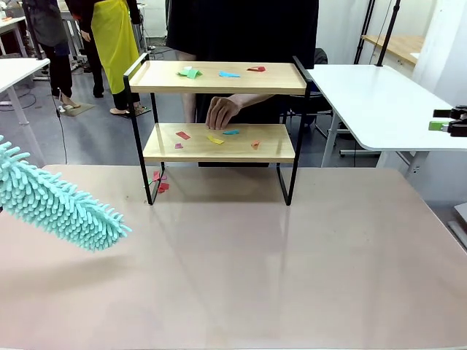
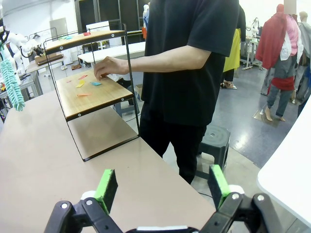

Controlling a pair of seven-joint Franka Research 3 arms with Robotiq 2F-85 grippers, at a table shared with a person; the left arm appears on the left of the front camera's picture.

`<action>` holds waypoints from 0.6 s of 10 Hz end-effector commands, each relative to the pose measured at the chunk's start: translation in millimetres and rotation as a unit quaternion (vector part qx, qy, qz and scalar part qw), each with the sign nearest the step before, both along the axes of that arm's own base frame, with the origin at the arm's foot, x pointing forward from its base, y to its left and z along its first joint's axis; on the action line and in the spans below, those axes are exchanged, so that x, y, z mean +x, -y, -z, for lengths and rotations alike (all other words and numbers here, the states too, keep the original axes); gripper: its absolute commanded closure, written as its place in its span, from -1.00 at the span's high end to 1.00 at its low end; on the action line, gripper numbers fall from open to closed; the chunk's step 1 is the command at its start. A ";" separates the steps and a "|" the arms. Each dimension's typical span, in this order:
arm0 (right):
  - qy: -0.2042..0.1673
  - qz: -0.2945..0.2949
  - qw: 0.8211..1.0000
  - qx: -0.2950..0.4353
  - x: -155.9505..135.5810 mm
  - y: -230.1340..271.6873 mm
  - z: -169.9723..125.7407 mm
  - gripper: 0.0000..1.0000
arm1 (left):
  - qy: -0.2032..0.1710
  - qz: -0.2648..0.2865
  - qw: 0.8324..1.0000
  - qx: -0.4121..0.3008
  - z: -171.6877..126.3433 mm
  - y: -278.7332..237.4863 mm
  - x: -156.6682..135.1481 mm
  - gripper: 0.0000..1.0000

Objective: Clean the shelf.
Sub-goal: Clean the specific section of the Shelf indicated by the human with the Duster.

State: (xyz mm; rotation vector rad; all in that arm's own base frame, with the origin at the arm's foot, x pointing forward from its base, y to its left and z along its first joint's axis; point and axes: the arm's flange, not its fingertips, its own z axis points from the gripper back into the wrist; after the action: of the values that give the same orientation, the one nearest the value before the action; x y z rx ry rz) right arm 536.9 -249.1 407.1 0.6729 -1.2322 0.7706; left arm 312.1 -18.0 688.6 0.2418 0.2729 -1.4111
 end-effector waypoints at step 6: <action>0.002 -0.001 1.000 -0.001 -0.3 -1.7 -2.4 1.00 | 0.052 -0.029 0.957 -0.283 34.7 75.4 10.6 -0.73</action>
State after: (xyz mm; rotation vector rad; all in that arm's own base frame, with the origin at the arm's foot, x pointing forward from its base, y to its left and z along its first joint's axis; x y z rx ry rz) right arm 537.0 -249.0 407.1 0.6731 -1.2321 0.7706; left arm 334.9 -81.4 669.2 -0.1310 -0.1360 -1.3828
